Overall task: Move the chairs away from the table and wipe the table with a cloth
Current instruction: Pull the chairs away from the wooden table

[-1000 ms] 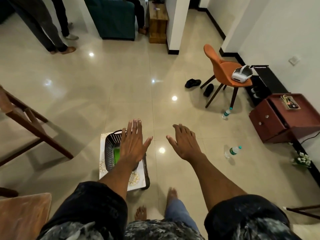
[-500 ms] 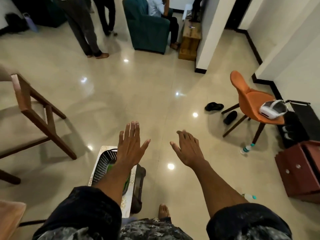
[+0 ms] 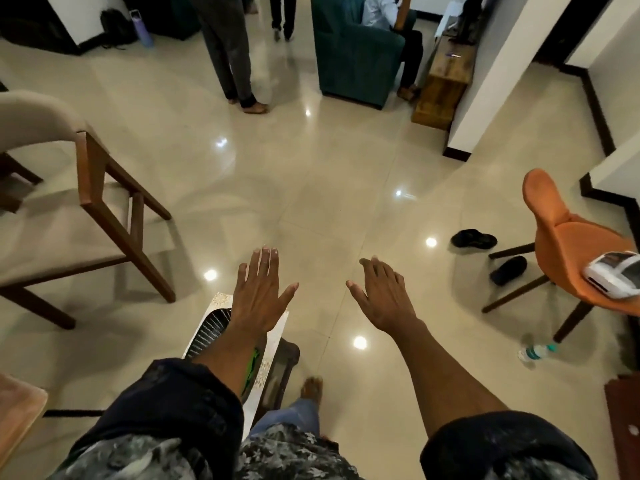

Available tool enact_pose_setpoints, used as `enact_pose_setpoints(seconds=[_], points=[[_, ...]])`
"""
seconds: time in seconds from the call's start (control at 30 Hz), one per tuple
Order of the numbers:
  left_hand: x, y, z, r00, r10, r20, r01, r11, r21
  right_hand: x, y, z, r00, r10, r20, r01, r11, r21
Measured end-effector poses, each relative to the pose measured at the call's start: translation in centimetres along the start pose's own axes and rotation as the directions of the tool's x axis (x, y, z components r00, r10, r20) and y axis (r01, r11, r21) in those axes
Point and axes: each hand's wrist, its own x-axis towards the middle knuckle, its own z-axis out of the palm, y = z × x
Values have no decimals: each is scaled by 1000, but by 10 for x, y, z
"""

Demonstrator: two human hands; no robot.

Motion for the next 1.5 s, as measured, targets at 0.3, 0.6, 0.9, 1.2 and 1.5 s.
enact_pose_setpoints(seconds=[0.3, 0.6, 0.9, 1.2, 1.5], points=[[139, 0, -11, 992, -95, -78, 89, 994, -70, 148, 26, -42, 997, -79, -11, 79, 996, -40], [235, 11, -14, 994, -101, -35, 98, 991, -95, 235, 52, -68, 999, -1, -32, -1, 999, -49], [290, -32, -21, 964, -258, -59, 253, 964, -79, 339, 30, -70, 990, -129, 60, 133, 988, -73], [355, -81, -48, 890, -445, -97, 440, 895, -68, 471, 17, -77, 957, -279, 83, 284, 956, -69], [349, -102, -23, 787, -615, 54, 617, 783, -80, 545, -31, -50, 842, -489, 228, 515, 854, -69]])
